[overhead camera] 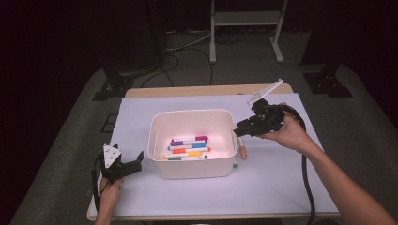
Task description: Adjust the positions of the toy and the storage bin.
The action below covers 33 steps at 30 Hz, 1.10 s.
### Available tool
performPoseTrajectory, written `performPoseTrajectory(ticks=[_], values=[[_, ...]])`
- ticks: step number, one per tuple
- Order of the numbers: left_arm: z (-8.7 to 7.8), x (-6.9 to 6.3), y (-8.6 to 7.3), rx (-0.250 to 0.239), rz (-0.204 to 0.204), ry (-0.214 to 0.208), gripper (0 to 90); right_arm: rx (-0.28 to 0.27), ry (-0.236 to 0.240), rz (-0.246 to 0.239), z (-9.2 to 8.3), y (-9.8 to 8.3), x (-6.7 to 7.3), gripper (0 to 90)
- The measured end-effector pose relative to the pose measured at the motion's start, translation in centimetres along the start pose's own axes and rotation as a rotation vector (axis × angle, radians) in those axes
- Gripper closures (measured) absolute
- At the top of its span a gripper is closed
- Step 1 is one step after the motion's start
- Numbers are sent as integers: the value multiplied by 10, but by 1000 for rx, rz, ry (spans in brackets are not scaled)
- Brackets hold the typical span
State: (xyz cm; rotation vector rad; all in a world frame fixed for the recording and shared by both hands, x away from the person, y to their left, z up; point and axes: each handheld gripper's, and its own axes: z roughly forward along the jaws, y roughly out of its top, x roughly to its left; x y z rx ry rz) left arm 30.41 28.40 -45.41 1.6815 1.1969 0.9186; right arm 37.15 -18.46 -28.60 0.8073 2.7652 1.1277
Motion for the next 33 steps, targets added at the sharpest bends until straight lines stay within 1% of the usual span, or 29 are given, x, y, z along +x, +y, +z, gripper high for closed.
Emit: performPoseTrajectory(ticks=[2,5,10,14,15,16,21,22,24,28,33], values=[[0,0,0,0,3,1,0,3,-10,16,1,-8,-6,626],[0,0,0,-4,3,2,0,19,-28,40,7,-19,-15,624],[0,0,0,-5,2,0,0,46,-48,86,24,-37,-30,618],[0,0,0,-2,2,-2,0,60,-57,113,38,-47,-40,614],[0,0,0,-1,2,-2,0,62,-62,116,42,-49,-42,613],[0,0,0,-2,2,-2,0,65,-64,129,45,-50,-43,613],[0,0,0,-4,3,-1,0,91,-77,152,66,-58,-54,607],[0,0,0,-4,3,-2,0,93,-86,156,70,-59,-56,607],[0,0,0,-3,2,-4,0,97,-87,168,77,-60,-59,605],[0,0,0,-5,2,-4,0,110,-111,186,92,-63,-64,601],[0,0,0,-5,1,-5,0,121,-140,208,103,-65,-69,603]])
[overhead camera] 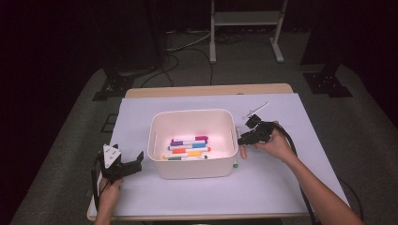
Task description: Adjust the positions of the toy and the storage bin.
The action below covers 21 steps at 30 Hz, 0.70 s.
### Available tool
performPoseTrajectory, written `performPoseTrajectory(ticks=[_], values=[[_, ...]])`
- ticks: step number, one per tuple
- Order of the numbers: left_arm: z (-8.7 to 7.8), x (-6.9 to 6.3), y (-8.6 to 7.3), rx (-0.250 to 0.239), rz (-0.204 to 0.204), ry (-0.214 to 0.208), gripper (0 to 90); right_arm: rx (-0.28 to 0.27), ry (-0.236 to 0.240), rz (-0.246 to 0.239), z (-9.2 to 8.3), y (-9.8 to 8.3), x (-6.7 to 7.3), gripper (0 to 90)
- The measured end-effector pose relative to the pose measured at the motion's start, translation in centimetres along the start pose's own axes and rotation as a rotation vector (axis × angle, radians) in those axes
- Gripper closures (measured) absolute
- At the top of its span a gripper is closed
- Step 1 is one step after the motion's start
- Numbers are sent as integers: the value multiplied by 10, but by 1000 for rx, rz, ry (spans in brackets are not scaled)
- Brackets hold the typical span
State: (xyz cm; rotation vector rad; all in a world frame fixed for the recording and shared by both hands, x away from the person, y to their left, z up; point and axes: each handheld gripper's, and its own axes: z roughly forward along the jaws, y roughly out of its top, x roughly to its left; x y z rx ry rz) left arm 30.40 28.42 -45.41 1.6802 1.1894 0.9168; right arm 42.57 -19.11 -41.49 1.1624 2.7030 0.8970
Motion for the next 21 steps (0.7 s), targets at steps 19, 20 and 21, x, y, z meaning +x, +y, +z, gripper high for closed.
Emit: performPoseTrajectory(ticks=[19,20,21], values=[[0,0,0,0,0,0,0,36,-172,-7,7,-12,-7,719],[0,0,0,0,1,0,0,34,-172,-1,7,-14,-7,726],[0,0,0,0,0,0,0,33,-174,1,6,-15,-8,733]])
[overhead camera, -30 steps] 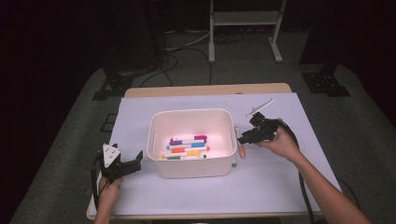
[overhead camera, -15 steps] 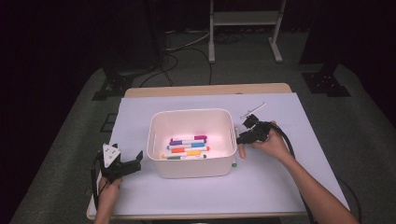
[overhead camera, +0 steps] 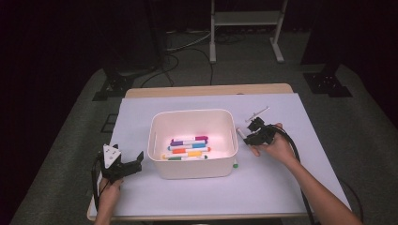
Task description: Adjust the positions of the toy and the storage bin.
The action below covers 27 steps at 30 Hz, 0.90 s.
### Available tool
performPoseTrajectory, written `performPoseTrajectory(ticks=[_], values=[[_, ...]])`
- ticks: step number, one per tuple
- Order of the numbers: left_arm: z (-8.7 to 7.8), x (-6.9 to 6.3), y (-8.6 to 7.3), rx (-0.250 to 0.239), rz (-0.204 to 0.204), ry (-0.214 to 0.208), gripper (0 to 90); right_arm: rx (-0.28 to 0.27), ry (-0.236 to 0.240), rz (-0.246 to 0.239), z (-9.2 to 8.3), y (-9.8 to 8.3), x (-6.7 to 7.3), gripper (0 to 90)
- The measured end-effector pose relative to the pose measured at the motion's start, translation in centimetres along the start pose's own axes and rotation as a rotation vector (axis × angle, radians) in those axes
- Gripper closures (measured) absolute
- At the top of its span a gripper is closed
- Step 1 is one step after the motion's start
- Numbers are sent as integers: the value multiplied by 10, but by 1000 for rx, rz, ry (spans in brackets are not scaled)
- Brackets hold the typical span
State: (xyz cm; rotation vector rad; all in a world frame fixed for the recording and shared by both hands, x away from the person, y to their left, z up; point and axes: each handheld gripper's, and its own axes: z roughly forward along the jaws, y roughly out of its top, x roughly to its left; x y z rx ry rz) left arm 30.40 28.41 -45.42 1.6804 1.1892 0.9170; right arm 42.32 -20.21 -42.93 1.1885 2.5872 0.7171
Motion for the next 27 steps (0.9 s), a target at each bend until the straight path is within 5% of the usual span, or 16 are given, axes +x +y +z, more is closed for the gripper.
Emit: performPoseTrajectory(ticks=[12,27], values=[[0,0,0,2,-1,1,0,5,24,30,-8,-16,-9,761],[0,0,0,5,-1,3,0,-31,88,18,-40,-27,1,762]])
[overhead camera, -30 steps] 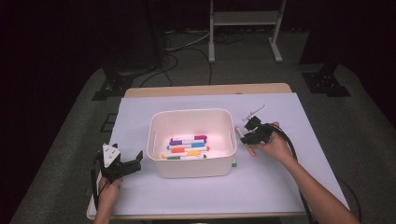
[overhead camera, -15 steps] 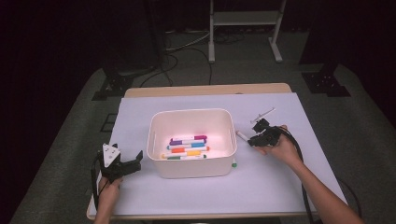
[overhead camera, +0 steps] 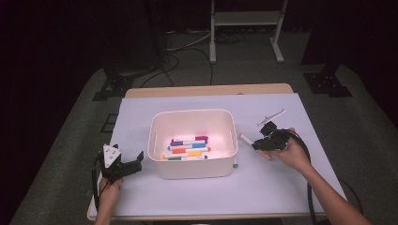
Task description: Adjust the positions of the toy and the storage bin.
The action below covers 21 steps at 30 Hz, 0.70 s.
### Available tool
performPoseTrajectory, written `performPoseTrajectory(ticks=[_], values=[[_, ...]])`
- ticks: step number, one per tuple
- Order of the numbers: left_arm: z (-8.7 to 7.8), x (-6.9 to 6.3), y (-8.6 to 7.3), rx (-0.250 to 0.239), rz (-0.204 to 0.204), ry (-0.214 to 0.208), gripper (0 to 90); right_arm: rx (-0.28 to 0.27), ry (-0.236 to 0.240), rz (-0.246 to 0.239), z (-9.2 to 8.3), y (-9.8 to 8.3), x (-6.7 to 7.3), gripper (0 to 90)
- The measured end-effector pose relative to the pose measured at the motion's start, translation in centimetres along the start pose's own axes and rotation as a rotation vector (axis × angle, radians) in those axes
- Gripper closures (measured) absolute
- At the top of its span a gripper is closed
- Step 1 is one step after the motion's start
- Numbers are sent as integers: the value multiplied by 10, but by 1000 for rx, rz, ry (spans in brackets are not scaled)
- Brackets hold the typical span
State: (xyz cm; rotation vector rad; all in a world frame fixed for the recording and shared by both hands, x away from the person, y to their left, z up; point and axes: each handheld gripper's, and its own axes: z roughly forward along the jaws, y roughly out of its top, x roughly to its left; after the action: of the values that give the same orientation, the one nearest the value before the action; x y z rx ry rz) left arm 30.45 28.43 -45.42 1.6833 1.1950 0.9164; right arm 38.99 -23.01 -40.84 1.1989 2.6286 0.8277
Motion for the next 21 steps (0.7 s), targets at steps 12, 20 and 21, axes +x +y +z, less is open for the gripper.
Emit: performPoseTrajectory(ticks=[12,20,21], values=[[0,0,0,1,0,1,0,-79,36,-9,-51,11,8,762],[0,0,0,1,-1,1,0,-120,61,-38,-77,27,18,762],[0,0,0,-1,-5,2,0,-128,60,-46,-81,30,20,762]])
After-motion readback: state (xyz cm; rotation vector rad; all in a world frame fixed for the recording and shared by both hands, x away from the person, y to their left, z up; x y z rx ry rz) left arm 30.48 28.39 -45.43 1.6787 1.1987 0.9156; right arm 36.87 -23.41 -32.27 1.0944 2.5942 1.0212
